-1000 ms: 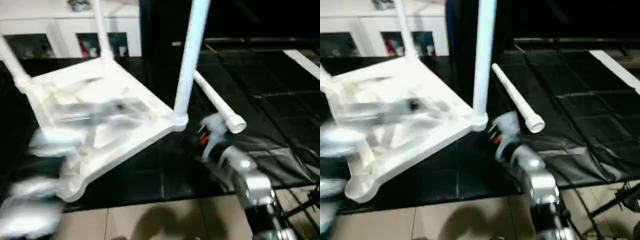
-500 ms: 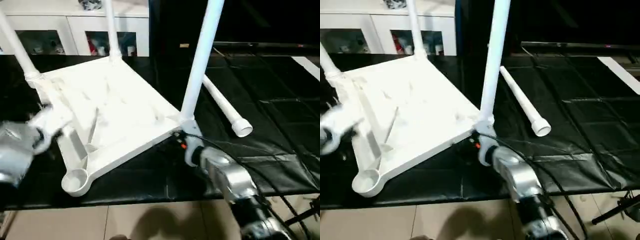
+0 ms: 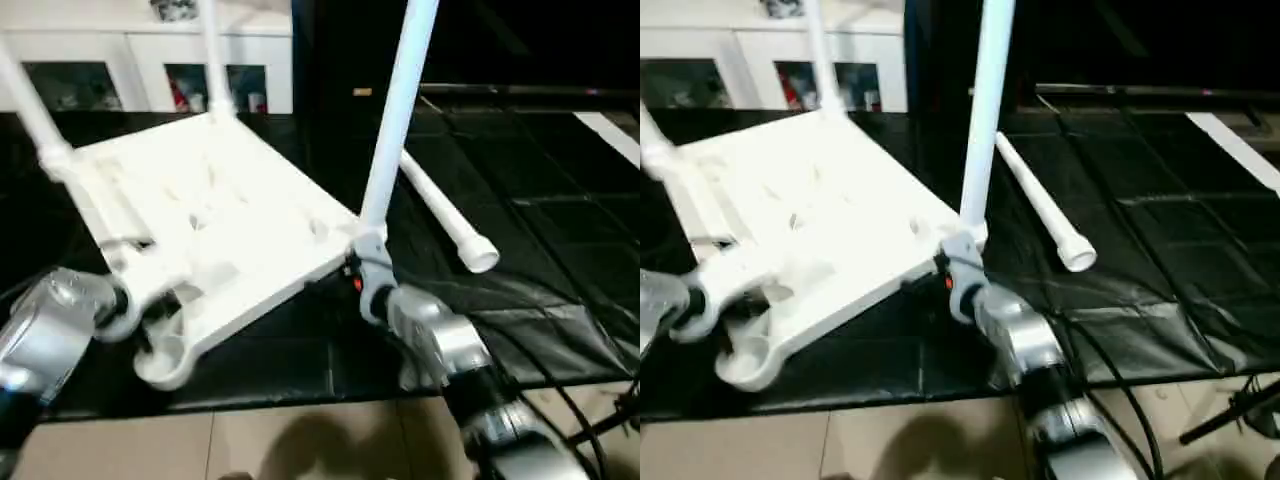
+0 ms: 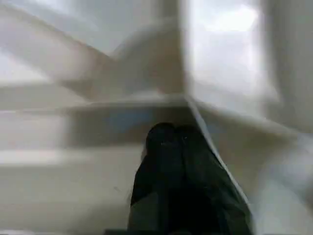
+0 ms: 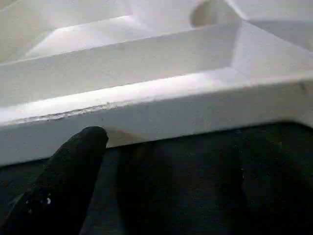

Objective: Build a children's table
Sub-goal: Rotate table base

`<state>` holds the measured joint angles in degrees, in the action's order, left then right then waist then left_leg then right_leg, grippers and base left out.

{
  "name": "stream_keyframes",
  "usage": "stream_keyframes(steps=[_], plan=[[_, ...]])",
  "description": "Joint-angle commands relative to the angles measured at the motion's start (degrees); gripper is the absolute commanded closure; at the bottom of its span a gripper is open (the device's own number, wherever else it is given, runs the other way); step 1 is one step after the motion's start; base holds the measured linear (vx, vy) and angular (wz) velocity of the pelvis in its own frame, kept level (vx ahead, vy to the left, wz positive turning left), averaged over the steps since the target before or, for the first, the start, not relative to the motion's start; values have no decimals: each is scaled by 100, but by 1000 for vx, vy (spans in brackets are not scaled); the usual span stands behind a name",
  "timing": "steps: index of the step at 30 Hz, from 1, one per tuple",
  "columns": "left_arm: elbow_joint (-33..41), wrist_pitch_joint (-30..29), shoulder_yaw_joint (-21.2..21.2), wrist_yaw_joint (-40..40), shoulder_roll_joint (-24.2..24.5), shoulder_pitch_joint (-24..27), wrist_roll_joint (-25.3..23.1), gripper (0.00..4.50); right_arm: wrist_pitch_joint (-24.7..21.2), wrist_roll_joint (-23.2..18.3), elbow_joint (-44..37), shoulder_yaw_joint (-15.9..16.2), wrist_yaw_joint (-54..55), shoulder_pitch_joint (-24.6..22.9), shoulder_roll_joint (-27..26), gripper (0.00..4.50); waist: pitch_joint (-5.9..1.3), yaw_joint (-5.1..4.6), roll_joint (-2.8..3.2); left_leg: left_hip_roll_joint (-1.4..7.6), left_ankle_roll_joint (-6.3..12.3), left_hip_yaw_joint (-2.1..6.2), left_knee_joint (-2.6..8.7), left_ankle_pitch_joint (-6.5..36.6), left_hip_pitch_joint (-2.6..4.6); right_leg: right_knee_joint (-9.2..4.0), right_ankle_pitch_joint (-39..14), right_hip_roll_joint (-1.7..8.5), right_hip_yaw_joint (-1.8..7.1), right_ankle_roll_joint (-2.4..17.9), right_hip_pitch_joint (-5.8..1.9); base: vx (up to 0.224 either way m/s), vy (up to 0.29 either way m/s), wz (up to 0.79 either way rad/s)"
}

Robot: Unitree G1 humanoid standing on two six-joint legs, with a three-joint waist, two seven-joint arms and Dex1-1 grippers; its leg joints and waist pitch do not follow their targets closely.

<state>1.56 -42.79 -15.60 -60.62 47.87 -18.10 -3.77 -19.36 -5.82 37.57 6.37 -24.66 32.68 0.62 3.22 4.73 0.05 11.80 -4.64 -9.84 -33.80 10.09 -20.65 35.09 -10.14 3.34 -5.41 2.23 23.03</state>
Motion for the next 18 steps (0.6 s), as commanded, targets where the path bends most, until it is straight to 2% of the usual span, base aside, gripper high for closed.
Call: stream_keyframes(steps=[1,2,3,4,5,6,7,8,9,10,11,12,13,14,15,16,17,18], plan=[[240,3,-402,-542,-151,112,419,446,146,-5,107,-87,146,220,-78,0,-362,-27,103,138,-233,78,434,1388,62,-390,-1298,492,381,1015,-297,0,0,0],[265,33,-448,-643,-288,50,540,446,175,-38,168,-154,205,281,-103,0,-352,-40,140,139,-239,79,442,1394,64,-401,-1334,491,382,1013,-291,0,0,0],[268,-44,-469,-655,-593,-105,695,446,234,-33,252,-182,262,352,-110,0,-359,-71,141,139,-259,66,431,1400,76,-417,-1298,484,381,1017,-293,0,0,0],[263,-43,-476,-651,-640,-138,704,446,245,-32,269,-185,265,362,-109,0,-372,-71,144,134,-265,62,416,1329,70,-397,-1175,480,380,1037,-300,0,0,0],[251,-50,-493,-635,-754,-216,723,446,267,-32,303,-192,270,382,-104,0,-375,-71,196,134,-274,70,415,1319,71,-382,-1122,480,377,1053,-303,0,0,0],[210,-87,-508,-570,-954,-347,746,446,291,-32,314,-209,283,387,-88,0,-377,-100,161,127,-253,65,417,1336,66,-394,-1067,457,368,1063,-319,0,0,0],[210,-87,-508,-570,-954,-347,746,446,291,-32,314,-209,283,387,-88,0,-373,-115,187,120,-247,67,410,1366,58,-398,-1053,460,365,1067,-322,0,0,0],[210,-87,-508,-570,-954,-347,746,446,291,-32,314,-209,283,387,-88,0,-380,-128,169,114,-232,71,408,1346,44,-388,-1038,462,361,1069,-344,0,0,0],[-88,95,-535,-303,-1248,-553,604,446,380,-24,382,-273,351,412,-53,0,-373,-180,188,101,-171,61,398,1307,25,-416,-1074,453,359,1078,-348,0,0,0],[-169,146,-542,-231,-1323,-607,565,446,414,-19,415,-294,370,424,-45,0,-372,-171,184,92,-167,51,383,1350,58,-440,-1164,444,354,1056,-323,0,0,0],[-510,415,-556,30,-1524,-771,398,446,457,-7,449,-345,443,435,-13,0,-380,-169,173,99,-168,57,379,1356,62,-429,-1199,458,356,1071,-335,0,0,0],[-917,632,-511,337,-1748,-961,263,446,503,12,445,-386,526,433,21,0,-376,-173,176,81,-138,56,376,1297,28,-446,-1256,446,350,1025,-359,0,0,0],[-1172,753,-476,519,-1878,-1081,198,446,539,30,456,-416,579,439,38,0,-371,-175,221,73,-131,49,362,1361,56,-482,-1332,429,344,963,-333,0,0,0],[-1524,940,-432,767,-2023,-1248,100,446,583,74,403,-424,640,422,82,0,-366,-173,241,60,-120,49,359,1418,51,-506,-1422,410,327,908,-336,0,0,0],[-1557,957,-427,790,-2035,-1265,92,446,588,79,397,-425,645,420,86,0,-385,-158,228,79,-133,68,360,1438,60,-480,-1443,433,327,910,-355,0,0,0],[-1959,1203,-373,1076,-2158,-1460,-5,446,647,126,300,-457,736,393,136,0,-391,-150,230,76,-112,71,357,1390,42,-475,-1461,443,325,879,-368,0,0,0],[-2027,1250,-364,1126,-2175,-1492,-21,446,656,132,280,-465,754,387,144,0,-386,-176,270,55,-91,74,351,1368,12,-489,-1479,429,314,845,-382,0,0,0],[-2232,1393,-337,1279,-2228,-1591,-69,446,685,148,216,-495,810,369,170,0,-403,-160,268,60,-76,80,343,1302,18,-482,-1422,436,318,844,-385,0,0,0]])
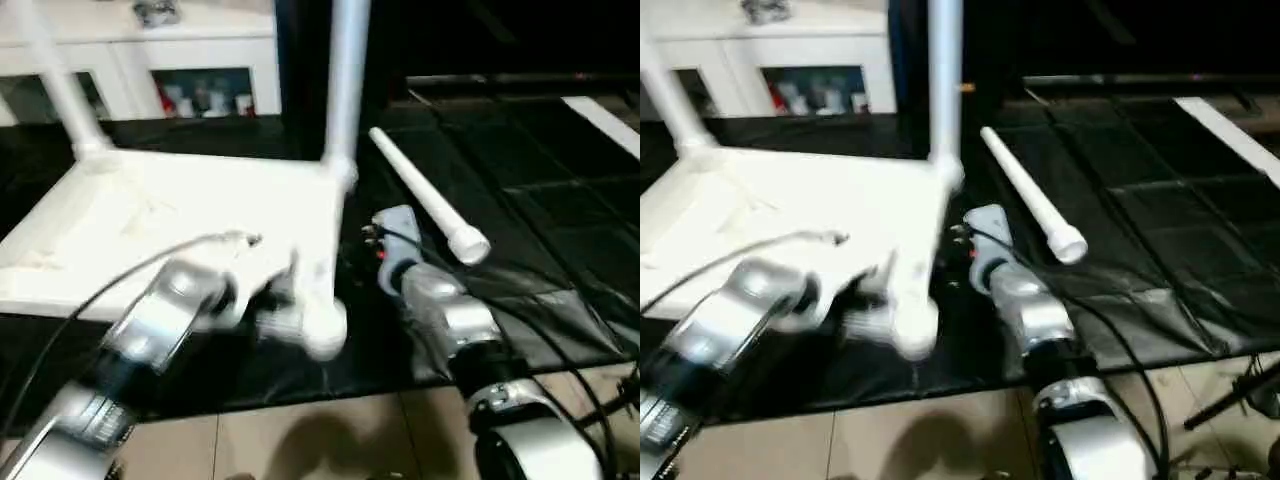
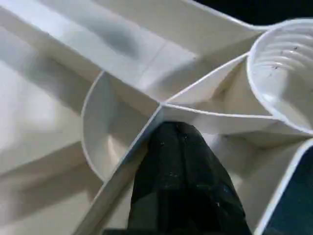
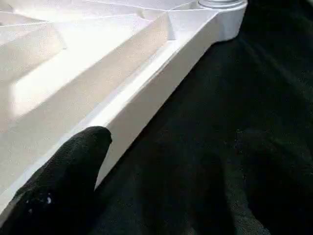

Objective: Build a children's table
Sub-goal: Rotate table base, then pick table leg

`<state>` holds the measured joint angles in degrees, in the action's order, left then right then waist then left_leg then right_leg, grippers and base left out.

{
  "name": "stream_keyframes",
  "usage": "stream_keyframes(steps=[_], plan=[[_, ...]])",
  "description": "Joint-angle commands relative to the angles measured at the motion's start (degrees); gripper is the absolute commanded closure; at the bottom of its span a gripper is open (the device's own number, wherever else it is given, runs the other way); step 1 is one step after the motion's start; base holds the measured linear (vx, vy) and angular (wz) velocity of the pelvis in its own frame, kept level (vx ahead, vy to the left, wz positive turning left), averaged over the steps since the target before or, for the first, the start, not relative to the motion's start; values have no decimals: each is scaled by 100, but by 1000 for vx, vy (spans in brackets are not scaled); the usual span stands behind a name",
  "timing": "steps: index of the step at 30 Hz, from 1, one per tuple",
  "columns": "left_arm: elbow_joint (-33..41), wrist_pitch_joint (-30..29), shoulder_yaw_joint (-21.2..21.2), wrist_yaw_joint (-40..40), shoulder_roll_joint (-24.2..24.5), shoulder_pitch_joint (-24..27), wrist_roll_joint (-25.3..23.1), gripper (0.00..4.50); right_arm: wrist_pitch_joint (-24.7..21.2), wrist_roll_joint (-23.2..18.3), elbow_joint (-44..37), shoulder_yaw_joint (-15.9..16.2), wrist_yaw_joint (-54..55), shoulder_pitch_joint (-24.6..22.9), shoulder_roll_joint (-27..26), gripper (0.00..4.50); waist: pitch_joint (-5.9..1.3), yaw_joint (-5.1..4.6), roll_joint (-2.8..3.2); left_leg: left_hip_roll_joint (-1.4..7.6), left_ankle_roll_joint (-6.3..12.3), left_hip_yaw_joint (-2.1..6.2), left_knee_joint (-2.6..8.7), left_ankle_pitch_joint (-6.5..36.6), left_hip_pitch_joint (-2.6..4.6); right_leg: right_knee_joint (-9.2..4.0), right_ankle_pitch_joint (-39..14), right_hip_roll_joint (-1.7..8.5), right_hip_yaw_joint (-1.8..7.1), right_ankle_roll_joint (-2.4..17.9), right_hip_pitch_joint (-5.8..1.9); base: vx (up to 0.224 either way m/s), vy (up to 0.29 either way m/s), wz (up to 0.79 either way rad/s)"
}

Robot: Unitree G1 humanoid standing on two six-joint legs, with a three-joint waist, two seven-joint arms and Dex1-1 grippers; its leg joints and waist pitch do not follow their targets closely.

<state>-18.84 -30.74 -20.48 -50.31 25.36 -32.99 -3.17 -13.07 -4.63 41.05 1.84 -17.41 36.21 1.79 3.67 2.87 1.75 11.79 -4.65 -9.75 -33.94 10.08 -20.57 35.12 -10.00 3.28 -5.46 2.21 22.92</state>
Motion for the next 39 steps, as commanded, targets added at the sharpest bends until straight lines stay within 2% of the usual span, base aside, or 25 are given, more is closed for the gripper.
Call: stream_keyframes(steps=[1,2,5,6,7,9,11,12,14,15,16,17,19,20,21,22,23,24,25,26,27,29,30,34,39], plan=[[-741,522,180,619,-54,-335,-247,446,51,31,-425,-153,207,-80,158,0,-434,24,101,37,-5,46,338,1196,6,-526,-1365,407,319,826,-352,0,0,0],[-808,571,178,658,-56,-360,-265,446,44,32,-469,-168,227,-95,173,0,-456,41,104,53,-21,54,333,1167,24,-476,-1289,420,325,834,-363,0,0,0],[-979,704,188,754,-54,-431,-287,446,14,30,-622,-225,288,-137,232,0,-483,45,126,81,26,69,331,953,-3,-420,-951,434,320,925,-370,0,0,0],[-923,713,272,720,-16,-434,-216,446,-45,15,-805,-310,325,-145,335,0,-490,49,179,86,24,74,328,938,1,-408,-884,439,320,961,-368,0,0,0],[-967,804,338,701,-20,-454,-187,446,-71,14,-887,-364,362,-138,399,0,-495,32,203,91,40,68,320,928,2,-416,-694,424,317,1016,-359,0,0,0],[-963,907,386,688,-25,-454,-155,446,-92,22,-923,-405,412,-121,454,0,-510,44,175,86,72,68,309,843,-3,-378,-492,422,318,1089,-371,0,0,0],[-627,1067,647,631,-100,-338,93,446,-167,33,-945,-556,552,-49,655,0,-502,71,84,78,131,41,301,798,-15,-392,-615,447,326,1137,-386,0,0,0],[-563,1064,693,642,-113,-318,145,446,-179,45,-937,-562,582,-36,677,0,-482,92,131,80,153,33,299,827,-15,-409,-800,454,327,1122,-360,0,0,0],[15,899,1104,695,-202,-124,587,446,-232,107,-825,-583,682,113,821,0,-467,97,47,86,146,22,310,838,-19,-433,-1116,453,319,1026,-356,0,0,0],[170,826,1213,698,-219,-68,705,446,-239,110,-793,-582,668,158,847,0,-472,100,81,103,146,33,312,817,-22,-417,-1118,468,317,1054,-354,0,0,0],[693,490,1516,688,-228,170,1032,446,-221,163,-553,-580,686,363,951,0,-475,96,128,106,120,33,298,824,-18,-392,-1089,474,320,1071,-349,0,0,0],[886,360,1623,683,-228,265,1148,446,-218,189,-459,-580,702,442,992,0,-476,54,99,112,98,42,307,819,-46,-372,-1038,472,301,1133,-371,0,0,0],[1164,203,1693,597,-164,432,1273,428,-193,206,-210,-623,752,620,1080,0,-450,47,99,61,161,2,281,940,-18,-433,-1248,420,307,1032,-324,0,0,0],[1313,134,1699,520,-108,529,1325,417,-170,199,-35,-661,776,737,1135,0,-461,42,4,69,167,25,295,853,-60,-381,-1319,456,301,1022,-367,0,0,0],[1495,63,1684,402,-23,655,1380,417,-137,178,203,-718,805,895,1210,0,-439,48,32,60,190,11,296,889,-42,-434,-1483,435,294,959,-330,0,0,0],[1702,-8,1622,248,145,839,1370,405,-111,174,735,-773,856,1186,1348,0,-436,22,-193,61,237,-25,290,884,-46,-463,-1589,423,305,874,-326,0,0,0],[1898,-60,1550,89,315,994,1357,397,-91,209,1163,-772,883,1419,1462,0,-451,70,-167,76,211,14,291,875,-43,-380,-1675,466,299,892,-327,0,0,0],[1898,-60,1550,89,315,994,1357,386,-91,209,1163,-772,883,1419,1462,0,-429,59,-48,75,200,4,291,895,-27,-431,-1807,454,300,876,-278,0,0,0],[2108,-133,1508,-49,463,1138,1395,386,-131,257,1505,-756,865,1597,1536,0,-439,83,-18,98,165,-12,282,898,32,-412,-1526,420,316,902,-228,0,0,0],[2412,-328,1506,-116,582,1296,1489,376,-208,415,1814,-629,804,1746,1613,0,-433,70,-76,101,140,8,311,900,-20,-356,-1299,410,297,996,-277,0,0,0],[2650,-477,1510,-141,660,1407,1560,376,-299,534,2018,-535,760,1835,1667,0,-439,92,-109,106,137,10,310,908,-11,-345,-1240,421,298,1029,-281,0,0,0],[2960,-761,1553,-47,718,1541,1649,357,-370,614,2319,-480,710,1949,1728,0,-424,126,-72,103,152,-10,293,913,-1,-340,-1064,427,316,1160,-265,0,0,0],[3048,-834,1565,-35,762,1601,1665,349,-409,611,2404,-492,730,1971,1734,0,-429,143,-93,107,152,-9,296,912,-3,-328,-1031,434,317,1184,-272,0,0,0],[3412,-1124,1609,22,965,1822,1706,314,-536,610,2941,-512,750,2099,1789,0,-415,229,-97,103,108,-13,295,982,-10,-335,-1160,434,318,1131,-275,0,0,0],[3674,-1414,1668,12,1037,1860,1836,276,-789,683,3220,-525,766,2134,1831,0,-406,255,-97,107,7,0,300,1101,-15,-338,-1364,432,312,1052,-273,0,0,0]])
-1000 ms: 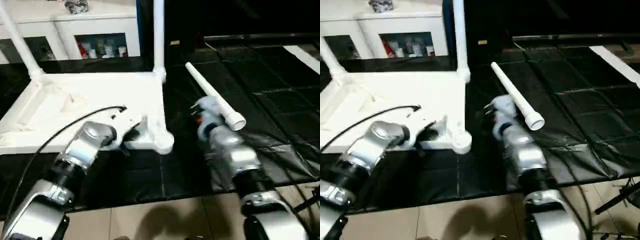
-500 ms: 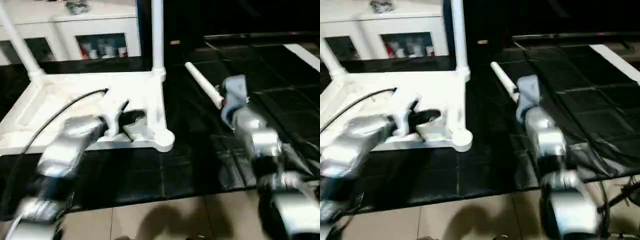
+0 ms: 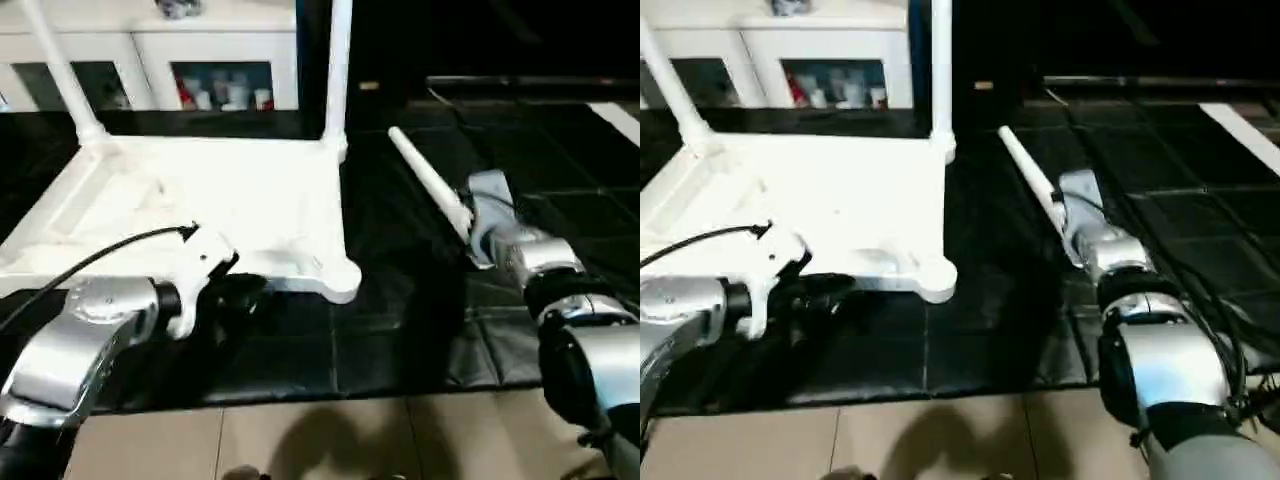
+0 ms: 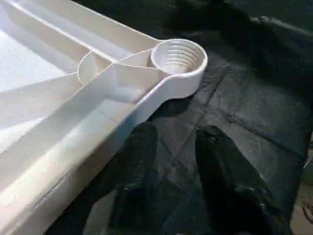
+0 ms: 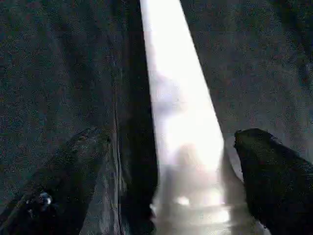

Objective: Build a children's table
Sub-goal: Pick table leg

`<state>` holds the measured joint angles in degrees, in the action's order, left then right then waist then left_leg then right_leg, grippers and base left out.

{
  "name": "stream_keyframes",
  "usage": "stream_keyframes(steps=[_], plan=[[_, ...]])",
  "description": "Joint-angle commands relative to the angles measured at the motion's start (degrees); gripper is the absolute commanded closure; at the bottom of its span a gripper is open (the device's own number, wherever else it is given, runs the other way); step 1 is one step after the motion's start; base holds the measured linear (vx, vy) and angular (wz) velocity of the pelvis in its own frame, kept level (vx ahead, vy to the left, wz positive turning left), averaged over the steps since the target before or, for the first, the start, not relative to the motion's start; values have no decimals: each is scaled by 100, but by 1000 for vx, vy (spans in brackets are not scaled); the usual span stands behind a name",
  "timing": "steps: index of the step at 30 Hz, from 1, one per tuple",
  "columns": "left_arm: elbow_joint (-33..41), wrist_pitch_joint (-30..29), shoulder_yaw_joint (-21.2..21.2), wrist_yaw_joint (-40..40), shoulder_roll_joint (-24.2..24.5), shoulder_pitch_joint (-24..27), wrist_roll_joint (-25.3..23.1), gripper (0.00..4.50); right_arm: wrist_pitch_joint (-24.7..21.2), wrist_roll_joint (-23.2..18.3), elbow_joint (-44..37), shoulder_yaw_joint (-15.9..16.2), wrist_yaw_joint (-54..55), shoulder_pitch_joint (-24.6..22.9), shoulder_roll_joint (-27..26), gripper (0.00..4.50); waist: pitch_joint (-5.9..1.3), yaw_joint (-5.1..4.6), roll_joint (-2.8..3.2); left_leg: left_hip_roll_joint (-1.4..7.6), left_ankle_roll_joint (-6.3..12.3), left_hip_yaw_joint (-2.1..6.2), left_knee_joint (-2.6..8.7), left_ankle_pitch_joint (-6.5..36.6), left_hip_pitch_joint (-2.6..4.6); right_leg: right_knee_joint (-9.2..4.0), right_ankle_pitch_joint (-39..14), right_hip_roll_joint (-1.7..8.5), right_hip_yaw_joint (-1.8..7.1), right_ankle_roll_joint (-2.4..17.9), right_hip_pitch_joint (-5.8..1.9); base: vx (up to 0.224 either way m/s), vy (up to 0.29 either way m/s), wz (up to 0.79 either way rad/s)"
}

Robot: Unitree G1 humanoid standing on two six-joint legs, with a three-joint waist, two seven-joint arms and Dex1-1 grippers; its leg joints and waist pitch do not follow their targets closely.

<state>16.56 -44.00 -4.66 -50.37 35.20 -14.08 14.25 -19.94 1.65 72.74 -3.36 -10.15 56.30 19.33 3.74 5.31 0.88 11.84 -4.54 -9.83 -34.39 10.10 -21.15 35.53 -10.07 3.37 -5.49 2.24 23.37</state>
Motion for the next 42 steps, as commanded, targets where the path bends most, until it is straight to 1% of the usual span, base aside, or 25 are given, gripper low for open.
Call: stream_keyframes(steps=[1,2,6,7,8,9,10,11,15,17,18,21,22,24,26,27,28,30,31,33,34,36,37,38,42], plan=[[166,-129,76,-9,68,-51,140,265,-171,49,67,-27,53,136,91,0,-406,9,-19,93,-34,8,342,1154,34,-387,-1424,425,316,1031,-318,0,0,0],[185,-156,70,-19,75,-62,164,259,-191,43,78,-37,42,146,98,0,-404,6,-1,87,-50,12,339,1211,34,-389,-1525,429,316,1000,-317,0,0,0],[242,-258,31,-65,120,-110,282,229,-411,52,157,4,-63,203,142,28,-398,2,-23,76,-63,11,333,1286,37,-414,-1723,421,314,910,-306,0,0,0],[241,-265,-9,-87,142,-138,297,222,-523,36,195,9,-157,225,167,35,-398,-8,63,74,-88,19,325,1346,46,-414,-1733,406,309,909,-291,0,0,0],[244,-272,-14,-91,143,-142,298,214,-539,32,202,4,-173,230,171,41,-398,-15,35,74,-92,22,328,1408,44,-415,-1741,398,301,930,-296,0,0,0],[248,-283,-22,-98,146,-149,300,203,-568,25,213,-4,-201,237,178,53,-400,-11,59,70,-94,24,324,1425,46,-416,-1743,401,301,939,-297,0,0,0],[227,-273,-63,-132,156,-176,285,193,-627,-5,221,-39,-228,242,201,65,-402,-5,115,76,-102,32,321,1440,50,-408,-1710,406,301,959,-294,0,0,0],[205,-266,-101,-151,171,-210,275,187,-700,-16,225,-68,-267,243,220,71,-401,-19,77,77,-103,29,321,1464,48,-414,-1664,388,295,983,-297,0,0,0],[150,-294,-139,-173,223,-307,320,158,-877,-31,218,-104,-347,232,258,98,-413,-8,92,75,-90,28,308,1377,37,-396,-1518,397,298,1049,-309,0,0,0],[120,-294,-143,-220,251,-354,346,150,-1009,-32,223,-88,-461,208,290,110,-420,-2,160,76,-95,34,301,1385,39,-378,-1414,391,291,1112,-310,0,0,0],[112,-291,-149,-230,253,-366,354,135,-1041,-22,231,-72,-511,204,301,121,-418,-11,142,76,-88,26,300,1408,39,-393,-1412,383,289,1120,-306,0,0,0],[18,-239,-217,-247,204,-438,344,120,-1107,-9,252,-58,-603,188,345,135,-417,-3,143,69,-73,22,293,1429,44,-406,-1502,388,289,1126,-308,0,0,0],[-9,-206,-292,-246,193,-462,308,113,-1148,-7,254,-70,-649,172,368,144,-420,9,69,75,-56,25,297,1371,42,-393,-1575,396,290,1105,-318,0,0,0],[74,-304,-264,-275,172,-448,418,98,-1166,3,256,-69,-683,169,379,156,-417,8,113,80,-68,28,295,1371,36,-402,-1641,404,290,1075,-311,0,0,0],[108,-350,-247,-285,163,-442,472,77,-1176,11,252,-66,-697,167,385,168,-419,-4,94,78,-72,23,293,1350,32,-403,-1621,399,289,1073,-312,0,0,0],[164,-386,-244,-322,178,-422,526,68,-1182,12,250,-72,-703,165,397,171,-419,-9,60,77,-61,17,293,1336,33,-408,-1626,396,291,1068,-311,0,0,0],[216,-397,-263,-347,218,-399,563,60,-1198,17,241,-80,-723,171,426,172,-416,-2,98,77,-65,21,289,1342,37,-406,-1659,403,291,1069,-305,0,0,0],[173,-357,-289,-329,213,-406,548,50,-1205,21,234,-82,-749,175,446,173,-416,-4,82,75,-59,18,289,1345,32,-414,-1699,398,290,1047,-307,0,0,0],[116,-302,-312,-295,184,-412,506,50,-1207,15,237,-92,-745,171,453,173,-415,2,34,78,-44,20,292,1308,32,-407,-1736,404,291,1021,-309,0,0,0],[66,-255,-342,-259,170,-423,475,24,-1213,13,236,-98,-746,166,457,174,-410,-4,48,71,-42,15,289,1306,29,-423,-1832,403,290,967,-302,0,0,0],[59,-237,-360,-217,179,-425,448,17,-1218,27,237,-88,-761,161,457,174,-412,2,5,74,-35,18,294,1265,23,-413,-1848,408,293,942,-311,0,0,0],[111,-283,-321,-195,170,-402,493,9,-1204,30,238,-87,-766,158,458,174,-413,1,27,80,-41,17,295,1248,27,-413,-1821,409,294,945,-302,0,0,0],[174,-333,-280,-172,166,-369,549,4,-1183,30,238,-94,-771,154,458,174,-415,5,-23,80,-31,13,294,1194,23,-400,-1782,411,298,954,-309,0,0,0],[178,-322,-276,-166,172,-345,550,1,-1170,26,237,-100,-768,149,452,174,-415,5,-5,82,-35,14,295,1185,25,-396,-1767,413,299,961,-306,0,0,0],[175,-301,-269,-102,131,-348,562,0,-1140,-1,229,-133,-769,132,456,174,-408,-8,-18,76,-21,4,291,1165,19,-409,-1789,409,300,938,-303,0,0,0]])
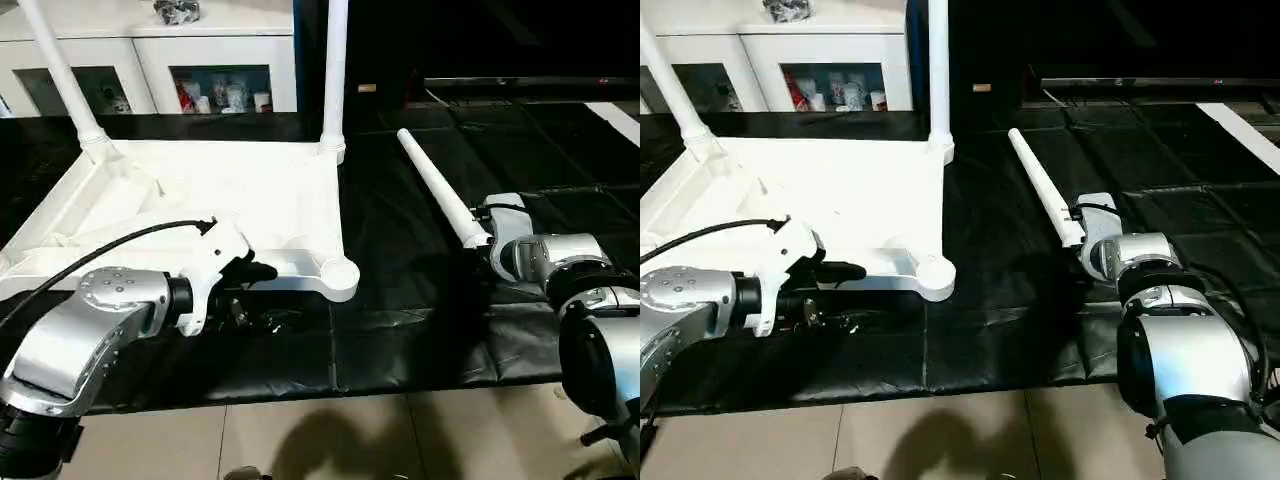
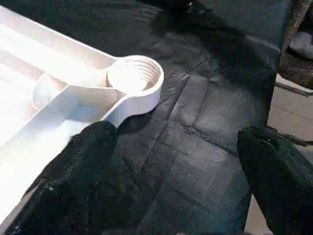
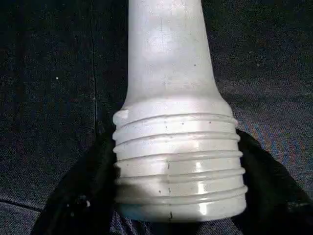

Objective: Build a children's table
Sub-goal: Pick table leg

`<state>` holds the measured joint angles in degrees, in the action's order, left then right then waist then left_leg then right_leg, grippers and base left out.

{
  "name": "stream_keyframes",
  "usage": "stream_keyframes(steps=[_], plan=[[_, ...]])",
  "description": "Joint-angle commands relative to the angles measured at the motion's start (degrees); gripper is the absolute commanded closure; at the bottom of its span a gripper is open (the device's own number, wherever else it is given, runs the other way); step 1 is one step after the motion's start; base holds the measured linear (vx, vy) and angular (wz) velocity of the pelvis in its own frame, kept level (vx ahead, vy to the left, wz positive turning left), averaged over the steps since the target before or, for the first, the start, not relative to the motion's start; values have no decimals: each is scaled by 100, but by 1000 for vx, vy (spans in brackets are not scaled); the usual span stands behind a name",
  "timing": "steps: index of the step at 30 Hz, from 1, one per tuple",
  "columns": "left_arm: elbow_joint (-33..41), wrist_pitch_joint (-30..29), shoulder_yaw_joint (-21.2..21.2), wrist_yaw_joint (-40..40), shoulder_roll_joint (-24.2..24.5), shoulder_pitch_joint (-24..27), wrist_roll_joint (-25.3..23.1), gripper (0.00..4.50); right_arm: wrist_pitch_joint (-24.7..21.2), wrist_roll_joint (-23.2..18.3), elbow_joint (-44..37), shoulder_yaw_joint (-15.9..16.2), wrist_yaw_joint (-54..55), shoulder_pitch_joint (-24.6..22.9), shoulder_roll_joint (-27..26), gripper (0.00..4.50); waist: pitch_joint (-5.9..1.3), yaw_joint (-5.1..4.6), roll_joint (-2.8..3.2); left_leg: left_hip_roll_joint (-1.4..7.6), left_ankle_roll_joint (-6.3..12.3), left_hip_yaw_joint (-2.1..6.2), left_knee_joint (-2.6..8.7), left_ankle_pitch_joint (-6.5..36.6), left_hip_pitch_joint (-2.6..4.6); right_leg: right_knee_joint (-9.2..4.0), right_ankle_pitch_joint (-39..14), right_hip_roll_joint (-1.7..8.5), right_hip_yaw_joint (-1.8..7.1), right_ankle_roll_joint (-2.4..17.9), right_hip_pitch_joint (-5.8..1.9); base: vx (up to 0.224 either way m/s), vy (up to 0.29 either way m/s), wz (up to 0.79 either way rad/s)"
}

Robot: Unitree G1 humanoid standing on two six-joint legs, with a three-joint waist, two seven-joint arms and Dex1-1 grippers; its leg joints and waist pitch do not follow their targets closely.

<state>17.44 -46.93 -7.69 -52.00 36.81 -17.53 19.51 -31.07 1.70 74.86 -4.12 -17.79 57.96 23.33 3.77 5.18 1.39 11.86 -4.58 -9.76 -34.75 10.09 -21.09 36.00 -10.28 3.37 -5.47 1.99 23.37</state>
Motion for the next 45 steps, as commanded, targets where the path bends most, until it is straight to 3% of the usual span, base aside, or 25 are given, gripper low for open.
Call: stream_keyframes(steps=[1,7,8,13,15,16,17,18,19,20,22,24,26,30,33,34,35,36,37,39,40,41,42,44,45], plan=[[82,-7,40,78,-54,-13,51,0,-23,-13,17,-68,0,-36,60,174,-410,6,-65,75,-22,-1,327,1175,17,-457,-1793,409,297,953,-302,0,0,0],[60,20,110,291,-283,-74,133,0,289,-423,-43,-573,278,-28,180,175,-421,4,-123,69,-9,-12,320,1069,15,-447,-1727,412,306,883,-310,0,0,0],[32,28,144,347,-361,-107,161,0,358,-581,-59,-752,317,-23,210,175,-427,2,-172,66,10,-20,315,1012,7,-433,-1663,415,312,862,-324,0,0,0],[-5,46,138,388,-408,-135,153,0,459,-962,-124,-1161,295,-49,246,175,-428,-6,-168,59,44,-24,309,973,0,-432,-1538,394,301,863,-314,0,0,0],[-50,81,120,417,-466,-151,155,0,474,-1174,-146,-1390,242,-49,233,175,-426,-21,-210,51,73,-28,305,946,-19,-435,-1562,398,299,851,-330,0,0,0],[-78,91,121,522,-538,-166,153,0,539,-1442,-188,-1683,243,-63,216,175,-422,-14,-221,51,85,-31,302,960,-13,-439,-1629,403,300,827,-326,0,0,0],[-81,82,130,562,-559,-174,155,0,556,-1537,-206,-1787,252,-64,207,175,-422,-8,-212,56,91,-30,302,972,-5,-442,-1663,403,298,811,-319,0,0,0],[-80,79,135,568,-566,-175,159,0,563,-1555,-210,-1805,247,-65,204,175,-422,6,-152,54,82,-23,301,973,-6,-438,-1656,406,297,818,-319,0,0,0],[-72,66,158,591,-597,-177,175,0,594,-1626,-227,-1880,230,-67,191,175,-417,-6,-165,54,80,-28,302,987,-9,-456,-1664,397,294,817,-312,0,0,0],[-95,85,220,665,-716,-205,223,0,884,-1939,-346,-2173,11,-110,102,175,-424,-1,-220,59,102,-30,305,982,-10,-446,-1619,403,290,835,-320,0,0,0],[-203,165,245,814,-838,-280,171,0,1144,-2191,-509,-2375,-271,-181,5,175,-428,13,-190,65,136,-28,301,957,-8,-442,-1558,412,291,862,-318,0,0,0],[-343,199,314,1020,-1011,-380,132,0,1050,-2305,-665,-2413,-489,-237,-84,175,-436,11,-202,62,188,-31,303,898,-13,-438,-1463,397,291,892,-330,0,0,0],[-469,195,407,1210,-1209,-482,148,0,896,-2425,-875,-2423,-758,-306,-197,175,-445,13,-173,61,220,-21,298,838,-17,-428,-1366,401,287,974,-346,0,0,0],[-735,140,602,1592,-1721,-748,298,0,582,-2823,-1537,-2455,-1519,-603,-485,175,-468,49,-209,71,334,-22,295,659,-25,-437,-1239,416,292,959,-371,0,0,0],[-939,89,765,1880,-2115,-1021,456,0,317,-3217,-2294,-2397,-2068,-994,-773,176,-479,79,-213,91,387,-13,295,547,-25,-427,-1167,426,284,1003,-365,0,0,0],[-1128,72,931,2043,-2407,-1290,643,0,-22,-3626,-3074,-2295,-2463,-1373,-1026,176,-467,104,-229,65,440,-34,293,522,-25,-461,-1121,404,291,929,-374,0,0,0],[-1211,64,1015,2110,-2504,-1403,717,0,-155,-3759,-3356,-2229,-2565,-1509,-1104,176,-478,141,-207,87,482,-19,300,484,-14,-458,-1048,414,297,912,-377,0,0,0],[-1289,56,1094,2174,-2582,-1501,778,0,-265,-3864,-3581,-2167,-2636,-1616,-1161,176,-489,148,-186,102,466,-1,304,481,-12,-435,-1044,422,289,929,-373,0,0,0],[-1361,47,1168,2237,-2656,-1591,834,0,-367,-3958,-3788,-2113,-2699,-1714,-1212,176,-486,156,-218,94,441,-1,313,504,-19,-454,-1136,429,279,921,-375,0,0,0],[-1701,44,1555,2520,-2977,-1922,1089,0,-644,-4192,-4341,-1982,-2900,-2003,-1335,176,-475,176,-215,84,373,-12,310,565,-4,-488,-1269,426,292,863,-370,0,0,0],[-2061,53,1877,2790,-3221,-2217,1317,0,-868,-4371,-4726,-1859,-3024,-2227,-1416,176,-453,178,-318,59,383,-38,314,597,-11,-538,-1434,408,289,757,-370,0,0,0],[-2230,49,2012,2898,-3324,-2359,1419,0,-982,-4450,-4913,-1795,-3078,-2336,-1460,176,-467,257,-296,62,363,-21,321,586,12,-541,-1580,436,288,662,-369,0,0,0],[-2371,34,2112,2971,-3406,-2481,1518,0,-1080,-4513,-5065,-1726,-3129,-2428,-1498,176,-473,263,-271,71,354,-9,324,567,7,-535,-1607,445,287,634,-364,0,0,0],[-2607,11,2288,3095,-3566,-2693,1729,0,-1250,-4558,-5425,-1565,-3202,-2639,-1577,176,-467,274,-289,95,279,12,350,598,4,-558,-1685,446,271,562,-357,0,0,0],[-2720,5,2345,3115,-3625,-2783,1786,0,-1304,-4553,-5617,-1468,-3194,-2742,-1617,176,-466,273,-248,94,255,13,350,594,4,-580,-1644,441,278,532,-349,0,0,0]])
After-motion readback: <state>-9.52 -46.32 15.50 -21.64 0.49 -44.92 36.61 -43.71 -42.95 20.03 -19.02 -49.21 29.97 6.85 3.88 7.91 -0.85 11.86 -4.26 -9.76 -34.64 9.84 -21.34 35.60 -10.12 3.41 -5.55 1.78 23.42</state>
